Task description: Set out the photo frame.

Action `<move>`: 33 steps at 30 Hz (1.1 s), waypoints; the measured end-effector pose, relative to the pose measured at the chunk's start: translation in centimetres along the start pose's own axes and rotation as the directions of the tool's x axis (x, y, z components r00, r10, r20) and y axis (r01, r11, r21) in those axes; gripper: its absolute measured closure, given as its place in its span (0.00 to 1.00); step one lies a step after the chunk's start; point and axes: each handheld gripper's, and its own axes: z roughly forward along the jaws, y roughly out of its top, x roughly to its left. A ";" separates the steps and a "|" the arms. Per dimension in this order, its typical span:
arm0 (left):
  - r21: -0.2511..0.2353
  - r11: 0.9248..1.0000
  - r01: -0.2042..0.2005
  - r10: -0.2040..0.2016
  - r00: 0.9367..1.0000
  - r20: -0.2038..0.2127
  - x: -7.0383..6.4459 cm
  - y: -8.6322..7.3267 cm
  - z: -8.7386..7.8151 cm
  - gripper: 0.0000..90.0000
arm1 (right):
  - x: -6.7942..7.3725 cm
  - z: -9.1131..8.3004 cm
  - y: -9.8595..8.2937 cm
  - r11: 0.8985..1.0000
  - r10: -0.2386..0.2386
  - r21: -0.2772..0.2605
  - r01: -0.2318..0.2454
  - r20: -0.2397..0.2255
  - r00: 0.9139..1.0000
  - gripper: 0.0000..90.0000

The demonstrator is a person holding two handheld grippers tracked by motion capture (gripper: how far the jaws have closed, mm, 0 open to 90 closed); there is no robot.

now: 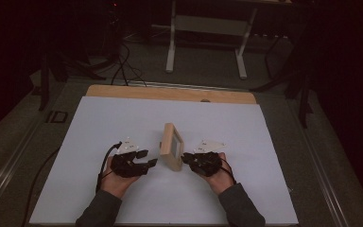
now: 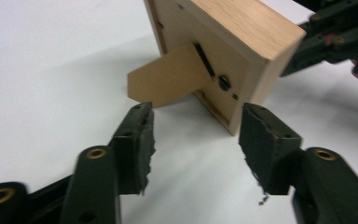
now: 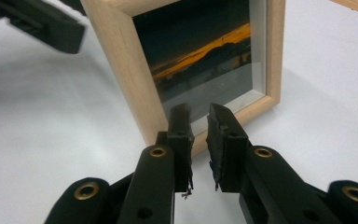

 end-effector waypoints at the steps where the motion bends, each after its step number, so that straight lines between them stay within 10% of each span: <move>1: -0.001 1.000 -0.006 0.006 1.000 0.002 -0.1 -0.1 -0.1 0.48 | 0.0 0.0 0.0 1.000 0.002 0.000 -0.002 0.002 1.000 0.87; 33: -0.081 0.997 0.021 -0.029 0.994 -0.106 -4.1 2.3 3.7 0.23 | -1.3 -0.3 0.1 0.999 0.034 -0.007 -0.033 0.029 0.999 0.74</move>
